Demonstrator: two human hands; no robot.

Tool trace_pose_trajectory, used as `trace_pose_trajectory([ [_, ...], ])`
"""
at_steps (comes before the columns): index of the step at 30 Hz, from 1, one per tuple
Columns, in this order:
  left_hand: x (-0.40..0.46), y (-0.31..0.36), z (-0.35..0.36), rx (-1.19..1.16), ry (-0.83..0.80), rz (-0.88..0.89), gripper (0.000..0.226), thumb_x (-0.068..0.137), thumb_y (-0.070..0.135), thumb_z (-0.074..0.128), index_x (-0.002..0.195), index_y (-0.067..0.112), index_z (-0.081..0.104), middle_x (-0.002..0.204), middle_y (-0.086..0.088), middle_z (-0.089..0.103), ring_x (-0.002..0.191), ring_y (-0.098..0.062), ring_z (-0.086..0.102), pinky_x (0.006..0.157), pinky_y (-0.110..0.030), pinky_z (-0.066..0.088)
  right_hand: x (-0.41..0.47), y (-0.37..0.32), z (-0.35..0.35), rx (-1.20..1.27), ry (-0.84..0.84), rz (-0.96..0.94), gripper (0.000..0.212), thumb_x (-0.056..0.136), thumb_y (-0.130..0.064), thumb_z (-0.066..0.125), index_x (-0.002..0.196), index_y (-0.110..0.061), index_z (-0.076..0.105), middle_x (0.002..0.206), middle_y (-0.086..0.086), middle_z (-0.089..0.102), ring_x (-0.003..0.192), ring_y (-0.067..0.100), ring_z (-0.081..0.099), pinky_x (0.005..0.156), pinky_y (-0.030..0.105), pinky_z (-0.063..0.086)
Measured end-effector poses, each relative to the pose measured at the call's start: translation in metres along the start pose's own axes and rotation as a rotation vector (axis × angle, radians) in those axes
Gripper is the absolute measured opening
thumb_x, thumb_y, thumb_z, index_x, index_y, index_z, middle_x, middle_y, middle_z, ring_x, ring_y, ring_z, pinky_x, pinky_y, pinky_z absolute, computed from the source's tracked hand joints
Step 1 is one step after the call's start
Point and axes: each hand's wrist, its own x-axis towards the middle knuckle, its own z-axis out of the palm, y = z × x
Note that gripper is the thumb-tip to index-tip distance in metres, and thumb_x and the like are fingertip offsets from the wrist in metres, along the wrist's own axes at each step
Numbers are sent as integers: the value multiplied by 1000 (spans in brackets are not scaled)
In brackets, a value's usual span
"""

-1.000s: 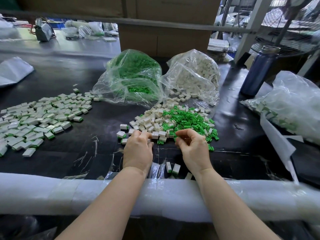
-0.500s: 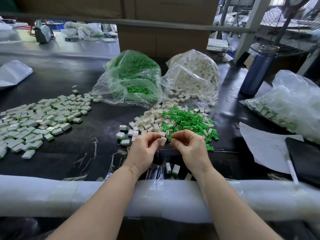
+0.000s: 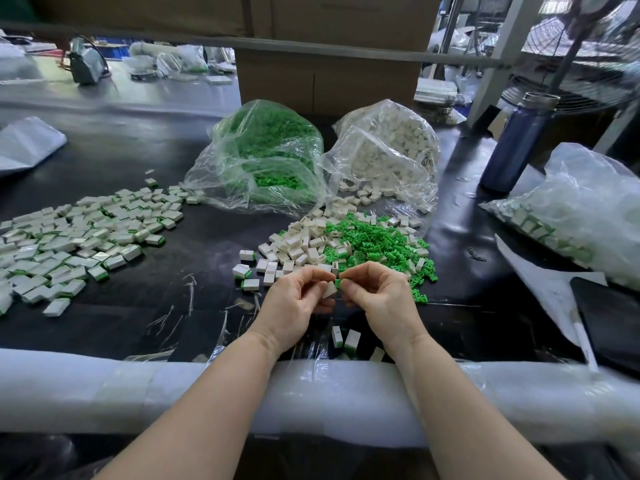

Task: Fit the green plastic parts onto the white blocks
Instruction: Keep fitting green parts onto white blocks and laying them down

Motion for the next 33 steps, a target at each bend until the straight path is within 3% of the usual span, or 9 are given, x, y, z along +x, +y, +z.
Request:
trace_pose_trajectory([
  [4,1,-2,0,19,-5,-3,19,91,0,51,91,15,61,88,-9,65,68,-7,67,68,-17,55,0,1,0,-13,8,16,21,80,3,67,71,-16,65,65,2,64,60,10,59,61,26,53],
  [9,2,-4,0,-9,6,-8,10,88,0,58,96,4,62,88,-12,66,76,-12,65,72,-19,55,0,1,0,29,-29,29,21,80,5,66,70,-14,66,61,-1,64,54,6,60,54,19,50],
  [15,2,-2,-1,-40,25,-22,9,86,-2,58,90,4,63,83,-11,66,72,-13,66,69,-20,56,-1,0,-1,41,-40,33,22,82,5,64,73,-15,68,65,2,65,55,5,59,55,18,51],
  [18,2,-1,0,-16,28,-16,13,86,-3,58,84,9,64,78,-7,65,64,-5,64,63,-16,54,-2,0,-2,54,-47,54,20,81,7,64,78,-12,65,65,7,63,53,7,57,55,19,51],
  [33,-1,0,-3,77,-47,-7,20,84,-6,60,78,11,67,66,-1,64,53,0,59,58,-12,49,1,4,-6,88,-109,143,21,75,13,66,71,-7,61,54,-2,60,45,7,53,45,18,44],
])
